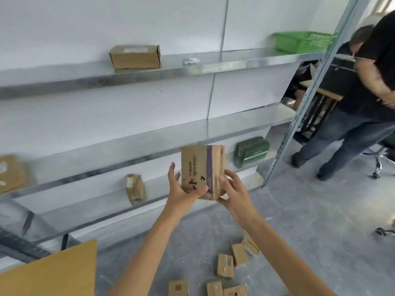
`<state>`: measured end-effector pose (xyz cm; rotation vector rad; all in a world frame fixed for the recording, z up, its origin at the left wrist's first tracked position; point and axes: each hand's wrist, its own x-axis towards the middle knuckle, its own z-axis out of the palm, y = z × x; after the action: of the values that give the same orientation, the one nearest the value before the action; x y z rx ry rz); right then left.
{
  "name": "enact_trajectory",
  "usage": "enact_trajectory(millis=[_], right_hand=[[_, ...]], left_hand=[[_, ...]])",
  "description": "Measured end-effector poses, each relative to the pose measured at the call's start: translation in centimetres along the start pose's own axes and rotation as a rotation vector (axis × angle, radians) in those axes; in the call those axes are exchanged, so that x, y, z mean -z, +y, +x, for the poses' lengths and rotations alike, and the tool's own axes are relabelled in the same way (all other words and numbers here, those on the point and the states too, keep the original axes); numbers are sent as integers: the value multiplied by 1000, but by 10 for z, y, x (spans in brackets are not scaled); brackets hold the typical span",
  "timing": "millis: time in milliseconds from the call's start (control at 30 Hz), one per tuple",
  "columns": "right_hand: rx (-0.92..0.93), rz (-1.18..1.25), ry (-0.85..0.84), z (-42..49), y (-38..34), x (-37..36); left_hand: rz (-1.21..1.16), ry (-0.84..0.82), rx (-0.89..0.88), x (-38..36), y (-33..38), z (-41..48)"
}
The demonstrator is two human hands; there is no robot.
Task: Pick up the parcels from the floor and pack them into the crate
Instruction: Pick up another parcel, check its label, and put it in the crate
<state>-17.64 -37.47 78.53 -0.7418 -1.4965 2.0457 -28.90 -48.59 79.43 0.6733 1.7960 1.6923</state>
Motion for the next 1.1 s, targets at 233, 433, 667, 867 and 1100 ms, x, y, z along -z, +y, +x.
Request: enact_trajectory(millis=[233,433,667,867,1100], right_hand=[[-38,-21,-182,-16,-42,-17],[-50,-96,-288,-25,-56,-27],[121,-411,-360,-30,-110,-3],[69,-422,-534,-50,-117,24],[98,-182,-365,-112,-84,37]], left_hand=[[5,-73,-149,14,48,-27],[-23,-132,-86,32,66,-39],[232,-222,-156,58,83,-68],[289,-41,-284,45,98,-110],[-60,329,-93,-8,85,-190]])
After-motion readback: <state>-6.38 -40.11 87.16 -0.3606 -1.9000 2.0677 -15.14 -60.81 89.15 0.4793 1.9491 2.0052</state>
